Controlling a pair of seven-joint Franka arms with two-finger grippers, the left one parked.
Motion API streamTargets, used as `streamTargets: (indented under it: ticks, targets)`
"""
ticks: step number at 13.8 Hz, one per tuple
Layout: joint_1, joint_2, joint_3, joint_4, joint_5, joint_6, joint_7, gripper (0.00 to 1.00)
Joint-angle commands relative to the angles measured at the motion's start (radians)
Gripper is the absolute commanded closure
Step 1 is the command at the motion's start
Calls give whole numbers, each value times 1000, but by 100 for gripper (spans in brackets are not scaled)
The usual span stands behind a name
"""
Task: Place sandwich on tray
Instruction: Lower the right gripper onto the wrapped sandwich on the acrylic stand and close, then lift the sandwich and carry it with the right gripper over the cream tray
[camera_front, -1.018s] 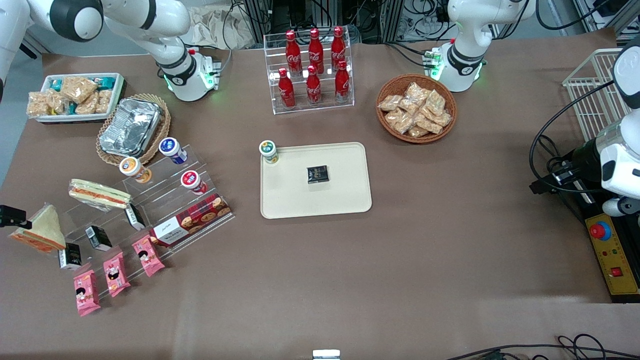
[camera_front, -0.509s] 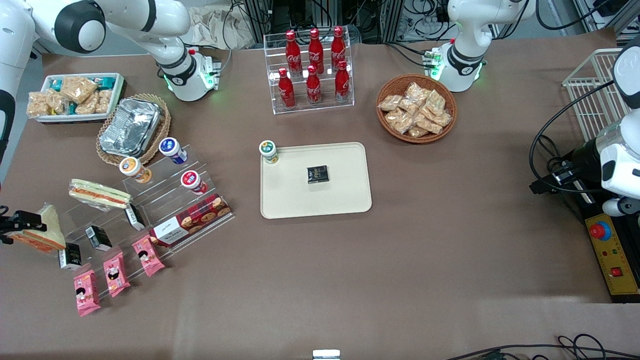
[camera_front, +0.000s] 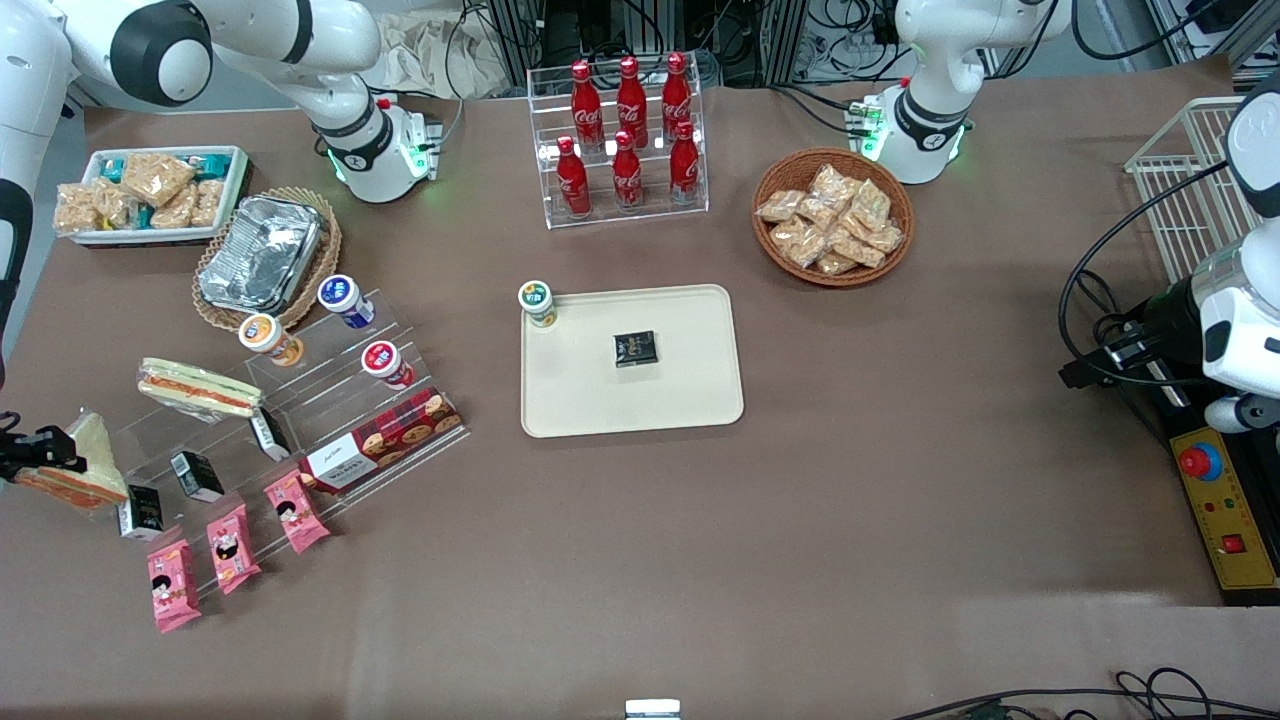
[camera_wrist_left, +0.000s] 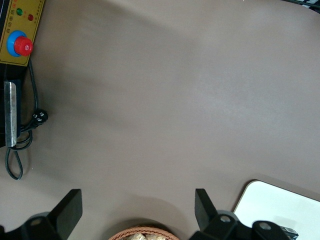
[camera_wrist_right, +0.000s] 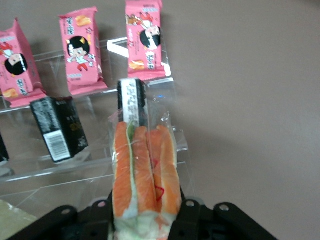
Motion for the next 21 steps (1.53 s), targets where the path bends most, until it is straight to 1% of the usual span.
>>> streamTargets:
  ticks: [1, 5, 7, 9, 13, 15, 19, 20, 21]
  targets:
    - [34, -57, -5, 5, 19, 4, -37, 100]
    - [97, -175, -2, 33, -103, 1, -173, 100]
    - [181, -219, -2, 31, -126, -8, -245, 100]
    - [264, -238, -2, 33, -140, -55, -270, 100]
    - [456, -243, -1, 23, -137, -126, -256, 100]
    - [560, -235, -1, 19, -134, -131, -224, 100]
    - [785, -192, 1, -4, -119, -119, -24, 100]
    - [834, -172, 3, -15, -90, -117, -5, 100]
    - [881, -133, 1, -26, -35, -102, -5, 100]
